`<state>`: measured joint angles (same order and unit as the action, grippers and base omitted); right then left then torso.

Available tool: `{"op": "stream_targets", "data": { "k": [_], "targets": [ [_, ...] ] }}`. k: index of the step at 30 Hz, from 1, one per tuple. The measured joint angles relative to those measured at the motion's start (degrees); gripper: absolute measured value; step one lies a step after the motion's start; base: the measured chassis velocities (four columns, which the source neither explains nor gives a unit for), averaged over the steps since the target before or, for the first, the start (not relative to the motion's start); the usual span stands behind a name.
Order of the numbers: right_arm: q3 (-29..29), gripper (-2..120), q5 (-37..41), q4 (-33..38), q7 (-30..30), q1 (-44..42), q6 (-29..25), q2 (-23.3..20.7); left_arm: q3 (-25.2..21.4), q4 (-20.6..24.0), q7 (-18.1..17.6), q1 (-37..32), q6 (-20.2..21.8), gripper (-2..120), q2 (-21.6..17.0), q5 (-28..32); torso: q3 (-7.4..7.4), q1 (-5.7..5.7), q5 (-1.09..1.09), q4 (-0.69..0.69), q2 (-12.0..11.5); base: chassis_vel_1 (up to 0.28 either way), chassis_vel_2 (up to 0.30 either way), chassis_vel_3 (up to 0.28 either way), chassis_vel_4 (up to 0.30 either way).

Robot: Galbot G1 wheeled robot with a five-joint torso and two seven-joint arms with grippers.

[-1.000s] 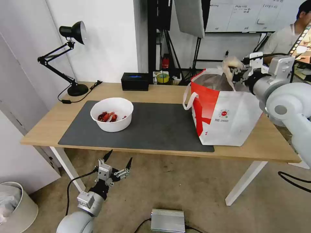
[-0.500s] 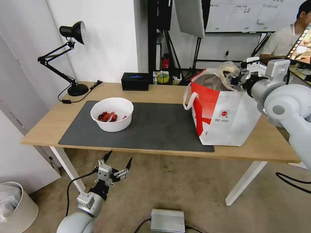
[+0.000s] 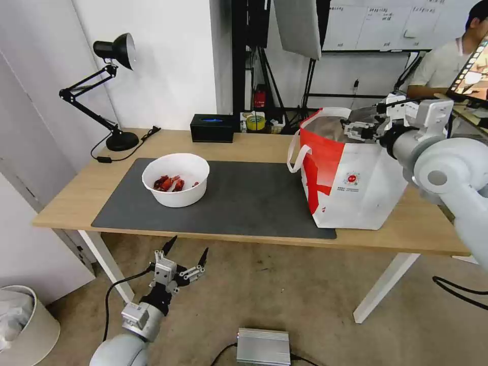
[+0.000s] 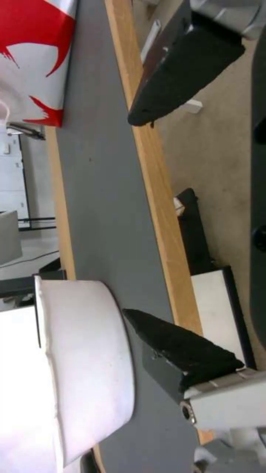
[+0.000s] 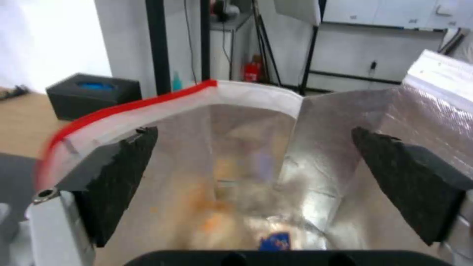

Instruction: Pick up the trash from the table and place it into the takeout bag.

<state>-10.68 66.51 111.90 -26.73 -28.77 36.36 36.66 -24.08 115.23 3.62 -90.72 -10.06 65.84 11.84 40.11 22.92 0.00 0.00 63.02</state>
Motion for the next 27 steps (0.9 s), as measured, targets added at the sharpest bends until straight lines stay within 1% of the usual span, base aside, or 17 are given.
{"op": "stream_targets", "data": {
  "k": [1, 3, 5, 6, 7, 8, 9, 10, 12, 13, 16, 18, 21, 25, 27],
  "targets": [
    [0.0, 100, 0.0, 0.0, 0.0, 0.0, 0.0, 0.0, 0.0, 0.0, 0.0, 0.0, 0.0, 100, 0.0, 0.0, 0.0, 0.0, 0.0, 0.0, 0.0, 0.0, 0.0, 0.0, 0.0],
    [-0.2, 100, 0.0, 0.7, 1.2, -0.8, -3.5, 0.0, -0.1, 0.1, 0.0, -0.1, 0.0, 100, 0.0, 0.0, 0.0, 0.0, 0.0, 0.0, 0.0, 0.0, 0.0, 0.0, 0.0],
    [-0.3, 100, 0.1, 1.6, 4.0, -1.6, -7.9, 0.1, -0.3, 0.2, 0.0, -0.3, 0.0, 100, 0.0, 0.0, 0.0, 0.0, 0.0, 0.0, 0.0, 0.0, 0.0, 0.0, 0.0],
    [-0.3, 100, 0.1, 1.6, 4.0, -1.6, -7.9, 0.1, -0.3, 0.2, 0.0, -0.3, 0.0, 100, 0.0, 0.0, 0.0, 0.0, 0.0, 0.0, 0.0, 0.0, 0.0, 0.0, 0.0],
    [-0.3, 100, -0.1, 2.8, 6.8, -2.6, -12.5, 0.2, -0.4, 0.3, 0.0, -0.3, 0.0, 100, 0.0, 0.0, 0.0, 0.0, 0.0, 0.0, 0.0, 0.0, 0.0, 0.0, 0.0],
    [-0.3, 100, -0.4, 3.4, 7.8, -3.2, -14.0, 0.2, -0.5, 0.3, 0.0, -0.3, 0.0, 100, 0.0, -0.1, 0.0, 0.0, -0.01, 0.01, 0.0, 0.0, 0.0, 0.0, 0.0],
    [-0.2, 100, -1.3, 5.0, 9.5, -4.9, -16.8, 0.2, -0.6, 0.3, 0.0, -0.3, 0.0, 100, -0.1, -0.1, 0.0, 0.0, -0.01, 0.01, 0.0, 0.0, 0.0, 0.0, 0.0],
    [-0.2, 100, -1.3, 5.0, 9.5, -4.9, -16.8, 0.2, -0.6, 0.3, 0.0, -0.3, 0.0, 100, -0.1, -0.1, 0.0, 0.0, -0.01, 0.01, 0.0, 0.0, 0.0, 0.0, 0.0],
    [-0.2, 100, -4.6, 7.9, 10.8, -8.5, -19.1, 0.3, -0.8, 0.5, 0.0, -0.4, 0.0, 100, -0.1, 0.0, 0.0, 0.0, -0.02, 0.01, 0.0, 0.0, 0.0, 0.0, 0.0],
    [-0.2, 100, -4.6, 7.9, 10.8, -8.5, -19.1, 0.3, -0.8, 0.5, 0.0, -0.4, 0.0, 100, -0.1, 0.0, 0.0, 0.0, -0.02, 0.01, 0.0, 0.0, 0.0, 0.0, 0.0],
    [1.2, 100, -11.8, 11.4, 10.7, -15.0, -22.3, 1.5, -1.5, 0.8, 0.0, -0.6, 0.0, 100, -0.2, 0.1, 0.0, 0.0, 0.0, -0.01, 0.0, 0.0, 0.0, 0.0, 0.0],
    [1.8, 100, -13.3, 11.9, 10.3, -16.1, -23.1, 1.9, -1.7, 0.9, 0.0, -0.6, 0.0, 100, -0.2, 0.1, 0.0, 0.0, 0.0, 0.0, 0.0, 0.0, 0.0, 0.0, 0.0],
    [3.4, 100, -19.8, 13.6, 8.5, -20.6, -25.7, 3.5, -2.0, 1.1, 0.0, -1.0, -0.2, 100, 0.1, 0.1, 0.0, 0.0, -0.01, 0.01, 0.0, 0.0, 0.0, 0.0, 0.0],
    [3.7, 100, -22.2, 14.5, 7.2, -22.9, -26.5, 4.0, -2.2, 1.1, 0.0, -1.1, -0.3, 100, 0.2, 0.1, 0.0, 0.0, -0.01, 0.0, 0.0, 0.0, 0.0, 0.0, 0.0],
    [3.8, 100, -26.6, 16.0, 4.2, -28.2, -28.1, 4.8, -2.5, 1.1, 0.0, -1.5, -0.7, 100, 0.4, 0.1, -0.01, 0.0, -0.02, 0.02, 0.0, 0.0, 0.0, 0.0, 0.0]
  ]
}}
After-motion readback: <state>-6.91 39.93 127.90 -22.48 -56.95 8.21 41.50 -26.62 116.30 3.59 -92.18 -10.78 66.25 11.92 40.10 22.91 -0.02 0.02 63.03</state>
